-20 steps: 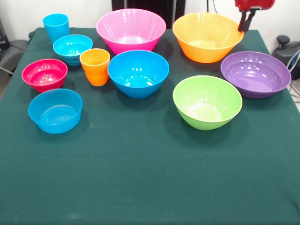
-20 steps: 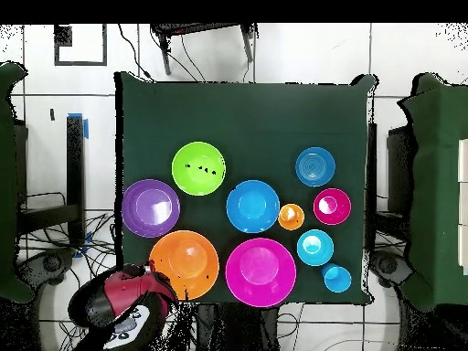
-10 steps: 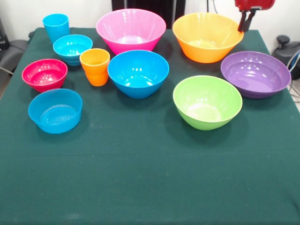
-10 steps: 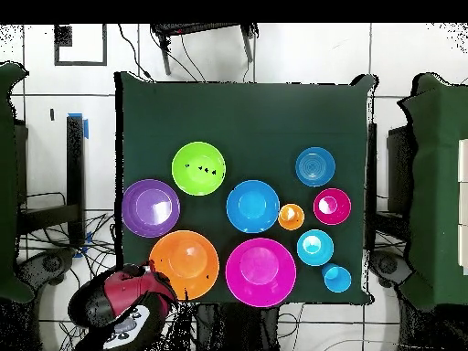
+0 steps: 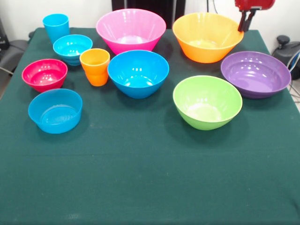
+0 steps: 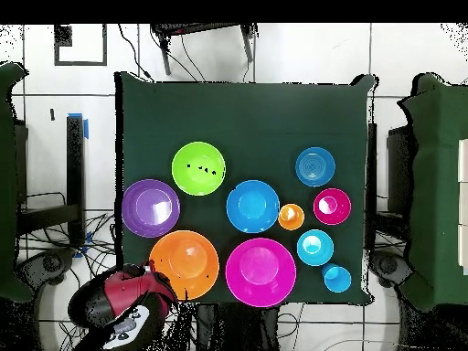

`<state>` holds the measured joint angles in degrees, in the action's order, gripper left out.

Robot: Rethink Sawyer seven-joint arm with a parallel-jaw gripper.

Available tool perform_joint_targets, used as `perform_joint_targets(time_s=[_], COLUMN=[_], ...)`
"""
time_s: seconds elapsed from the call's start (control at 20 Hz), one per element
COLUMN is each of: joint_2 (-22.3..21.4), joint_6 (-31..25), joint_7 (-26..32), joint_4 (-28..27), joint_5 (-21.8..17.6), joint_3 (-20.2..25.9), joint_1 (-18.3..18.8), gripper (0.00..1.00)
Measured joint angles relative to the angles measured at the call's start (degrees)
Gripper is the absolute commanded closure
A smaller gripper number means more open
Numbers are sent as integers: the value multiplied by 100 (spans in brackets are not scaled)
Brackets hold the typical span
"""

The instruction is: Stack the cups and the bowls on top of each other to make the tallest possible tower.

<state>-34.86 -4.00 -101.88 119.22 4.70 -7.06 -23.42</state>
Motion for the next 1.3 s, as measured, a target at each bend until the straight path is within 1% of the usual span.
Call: perform_joint_targets(time_s=[0.3, 0.35, 1.3], joint_2=[-1, 1, 0], joint_6=[0, 0, 0], joint_7=[0, 0, 0], joint_4=[-3, -7, -19], joint_5=[0, -1, -1], joint_3=[-7, -14, -63], joint_1=[-2, -3, -8], gripper=[100, 0, 0])
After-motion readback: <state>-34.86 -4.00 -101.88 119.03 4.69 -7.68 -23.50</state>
